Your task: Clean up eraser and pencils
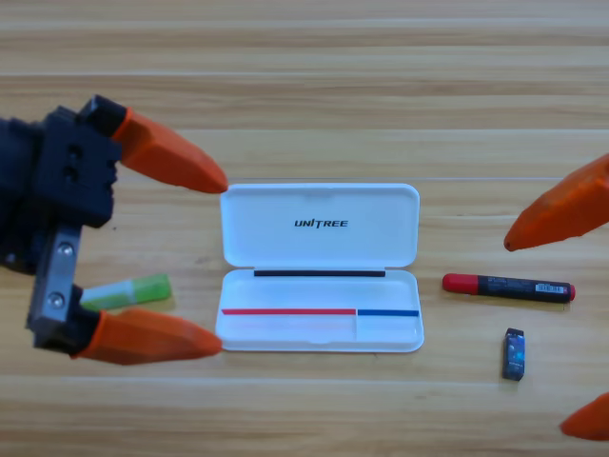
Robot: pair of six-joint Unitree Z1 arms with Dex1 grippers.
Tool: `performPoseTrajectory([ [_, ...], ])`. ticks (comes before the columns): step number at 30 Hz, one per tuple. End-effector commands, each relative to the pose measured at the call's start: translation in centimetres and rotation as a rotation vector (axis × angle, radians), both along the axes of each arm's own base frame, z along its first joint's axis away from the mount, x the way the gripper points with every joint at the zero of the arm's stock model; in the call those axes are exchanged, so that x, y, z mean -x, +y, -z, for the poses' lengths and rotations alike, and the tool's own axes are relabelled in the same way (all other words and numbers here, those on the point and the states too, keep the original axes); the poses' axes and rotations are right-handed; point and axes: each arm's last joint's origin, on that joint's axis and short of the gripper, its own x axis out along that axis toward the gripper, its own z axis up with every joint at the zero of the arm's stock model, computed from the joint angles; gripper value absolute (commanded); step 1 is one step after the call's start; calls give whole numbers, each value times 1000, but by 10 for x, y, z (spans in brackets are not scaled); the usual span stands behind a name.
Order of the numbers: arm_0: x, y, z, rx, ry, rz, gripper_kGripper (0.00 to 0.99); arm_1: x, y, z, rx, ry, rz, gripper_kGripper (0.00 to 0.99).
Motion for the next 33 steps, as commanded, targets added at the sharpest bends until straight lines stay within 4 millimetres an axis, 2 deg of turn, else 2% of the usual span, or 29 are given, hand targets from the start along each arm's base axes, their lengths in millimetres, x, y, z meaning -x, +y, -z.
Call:
performPoseTrajectory([
  [1, -1, -12, 9, -38, 15, 26, 951, 1, 9, 14, 62, 45, -25, 951],
  [5, -1, -13, 12, -44, 8, 32, 962, 3, 6, 12, 53, 56, -10, 951],
  [7, -1, -12, 13, -50, -3, 30, 962, 3, -1, 8, 37, 86, 63, 951],
  [10, -2, -10, 13, -59, -35, 36, 963, -16, -19, 6, 52, 141, 265, 951],
  [12, -3, -9, 15, -77, -62, 16, 965, -33, -24, 8, 76, 194, 395, 951],
  [14, -6, -9, 16, -114, -119, -11, 965, -52, -16, 13, 122, 228, 596, 951],
  [16, -9, -10, 19, -142, -139, -45, 969, -64, -5, 20, 178, 279, 715, 950],
  [18, -12, -10, 19, -162, -169, -82, 980, -76, 9, 32, 244, 339, 793, 950],
  [20, -14, -13, 15, -195, -185, -71, 980, -88, 22, 51, 312, 401, 872, 950],
  [23, -18, -10, 20, -277, -264, -100, 982, -102, 33, 81, 404, 460, 1026, 948],
  [25, -24, -12, 26, -349, -314, -131, 983, -109, 34, 96, 451, 500, 1088, 948],
  [28, -36, -10, 35, -434, -345, -169, 989, -107, 30, 118, 512, 520, 1132, 950],
  [33, -63, 3, 47, -530, -323, -223, 989, -106, 28, 151, 574, 547, 1223, 950],
])
